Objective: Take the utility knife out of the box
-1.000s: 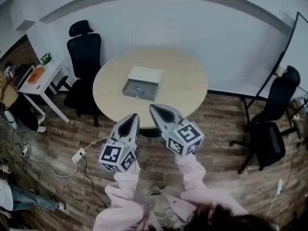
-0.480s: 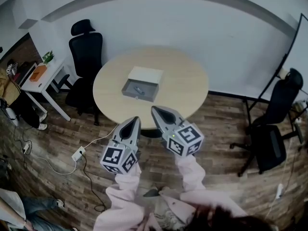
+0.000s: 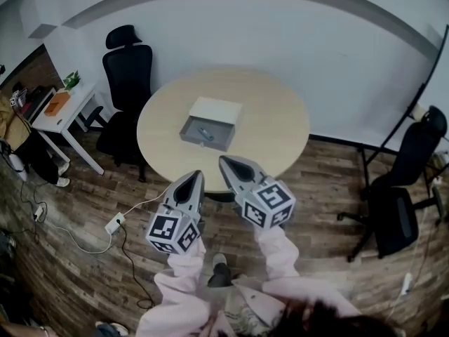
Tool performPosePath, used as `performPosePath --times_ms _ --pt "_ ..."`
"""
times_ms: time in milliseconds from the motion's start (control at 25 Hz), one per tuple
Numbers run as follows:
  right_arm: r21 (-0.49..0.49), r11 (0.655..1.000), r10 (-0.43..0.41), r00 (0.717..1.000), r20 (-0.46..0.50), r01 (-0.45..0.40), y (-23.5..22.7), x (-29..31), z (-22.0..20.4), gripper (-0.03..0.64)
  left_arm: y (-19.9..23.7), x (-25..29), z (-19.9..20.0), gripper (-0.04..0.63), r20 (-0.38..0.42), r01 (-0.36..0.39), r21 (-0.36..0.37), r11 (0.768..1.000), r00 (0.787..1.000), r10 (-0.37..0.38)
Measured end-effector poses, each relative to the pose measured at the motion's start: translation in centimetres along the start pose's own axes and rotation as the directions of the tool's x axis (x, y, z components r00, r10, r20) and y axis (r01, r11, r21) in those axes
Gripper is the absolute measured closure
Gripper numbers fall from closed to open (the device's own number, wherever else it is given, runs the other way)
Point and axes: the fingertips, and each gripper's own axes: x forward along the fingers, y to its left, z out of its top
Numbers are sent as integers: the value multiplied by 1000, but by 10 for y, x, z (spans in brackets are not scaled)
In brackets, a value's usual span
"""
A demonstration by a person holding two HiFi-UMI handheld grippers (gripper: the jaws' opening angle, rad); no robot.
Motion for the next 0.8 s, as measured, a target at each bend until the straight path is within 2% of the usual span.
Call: performPosePath --times_ms 800 --pt "6 999 -53 998 -34 53 -52 79 -16 620 78 64 -3 586 -12 32 -3 999 999 -33"
